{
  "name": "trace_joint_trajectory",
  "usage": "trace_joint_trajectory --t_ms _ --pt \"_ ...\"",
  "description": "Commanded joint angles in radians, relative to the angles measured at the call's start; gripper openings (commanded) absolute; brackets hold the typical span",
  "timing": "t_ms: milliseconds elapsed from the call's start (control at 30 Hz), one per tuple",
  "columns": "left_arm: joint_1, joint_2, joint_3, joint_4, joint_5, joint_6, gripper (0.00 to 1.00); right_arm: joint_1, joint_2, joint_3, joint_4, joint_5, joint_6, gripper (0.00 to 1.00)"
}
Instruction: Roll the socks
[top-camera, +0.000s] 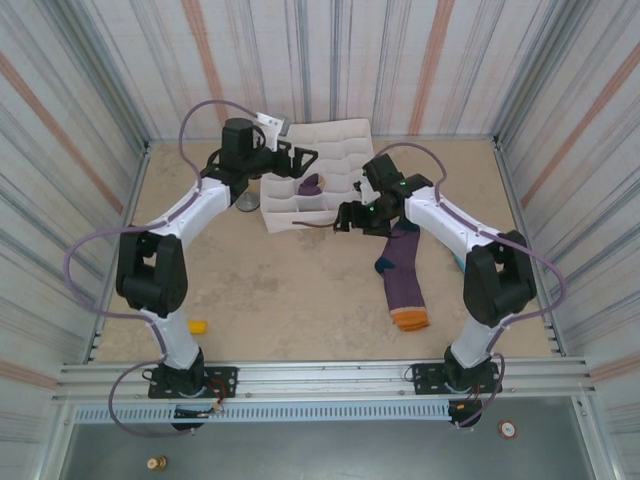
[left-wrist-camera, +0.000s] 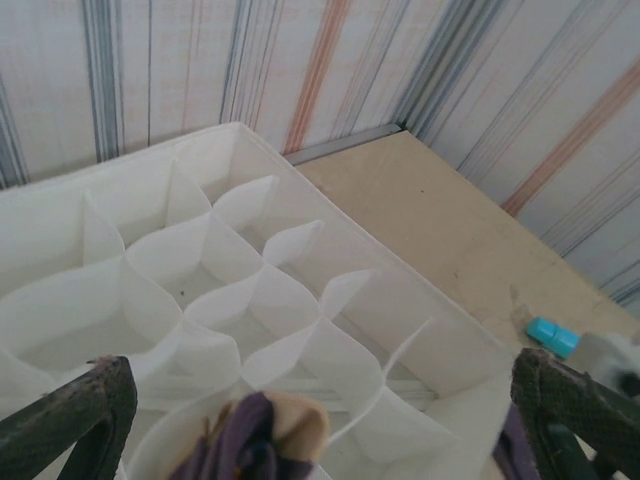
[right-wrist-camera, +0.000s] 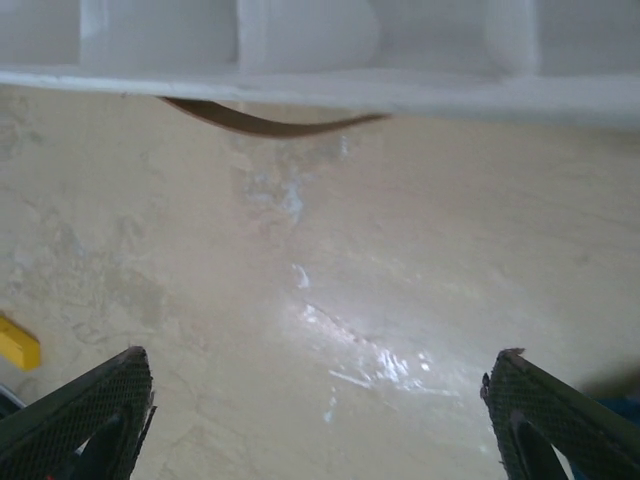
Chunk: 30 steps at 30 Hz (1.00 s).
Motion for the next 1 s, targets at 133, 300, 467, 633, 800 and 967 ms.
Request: trace_joint_trajectory --t_ms 133,300,467,633,800,967 --pt "-0.043 -0.144 -0.046 -0.308 -0.142 -0.225 0.99 0.047 0.179 0.152 0.060 -0.090 0.141 0.95" --pt "-0.061 -0.291 -0.160 -0.368 -0.191 -0.265 0.99 0.050 0.258 0.191 0.189 -0.164 0.266 0.99" --pt "-0.084 -0.409 -0.266 -0.417 -0.211 -0.291 0.99 0.025 0.360 0.301 0.225 -0.204 0.315 0.99" --pt "-0.109 -0.514 -0.357 -0.433 -0.245 -0.320 0.99 0.012 0.444 0.412 0.228 -0.231 0.342 0.99" --pt "-0.173 -0.566 -0.401 -0.439 -0.281 -0.357 0.99 0.008 0.380 0.357 0.233 -0.256 0.327 0.99" --pt "-0.305 -0.586 -0.483 -0.348 -0.328 -0.463 0.99 -0.025 0.163 0.169 0.227 -0.173 0.275 0.99"
